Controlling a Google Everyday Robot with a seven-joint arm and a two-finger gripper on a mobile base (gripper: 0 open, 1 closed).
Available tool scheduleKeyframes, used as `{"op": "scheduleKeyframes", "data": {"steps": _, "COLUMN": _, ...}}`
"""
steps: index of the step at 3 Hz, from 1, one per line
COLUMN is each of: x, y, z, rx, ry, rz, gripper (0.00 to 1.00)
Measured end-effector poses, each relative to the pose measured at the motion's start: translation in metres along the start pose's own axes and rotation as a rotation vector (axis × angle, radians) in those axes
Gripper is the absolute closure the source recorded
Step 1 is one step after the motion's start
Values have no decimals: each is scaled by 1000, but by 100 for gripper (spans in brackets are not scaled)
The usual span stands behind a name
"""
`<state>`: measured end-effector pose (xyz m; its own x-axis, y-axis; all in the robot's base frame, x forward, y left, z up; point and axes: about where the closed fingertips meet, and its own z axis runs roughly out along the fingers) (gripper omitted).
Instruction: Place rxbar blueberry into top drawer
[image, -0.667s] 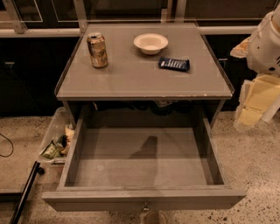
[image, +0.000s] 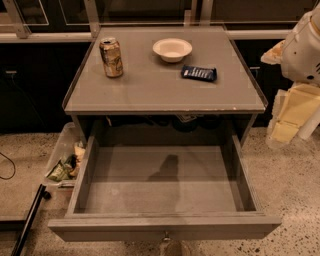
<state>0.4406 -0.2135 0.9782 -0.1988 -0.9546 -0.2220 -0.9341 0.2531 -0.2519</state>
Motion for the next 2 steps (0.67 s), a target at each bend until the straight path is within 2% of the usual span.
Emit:
{"op": "scheduleKeyframes", "data": {"steps": 1, "x": -9, "y": -12, "z": 6, "rx": 24, "ry": -65, "rz": -45, "gripper": 0}}
{"op": "scheduleKeyframes", "data": {"steps": 2, "x": -17, "y": -38, "z": 20, "rx": 63, "ry": -142, "rz": -101, "gripper": 0}}
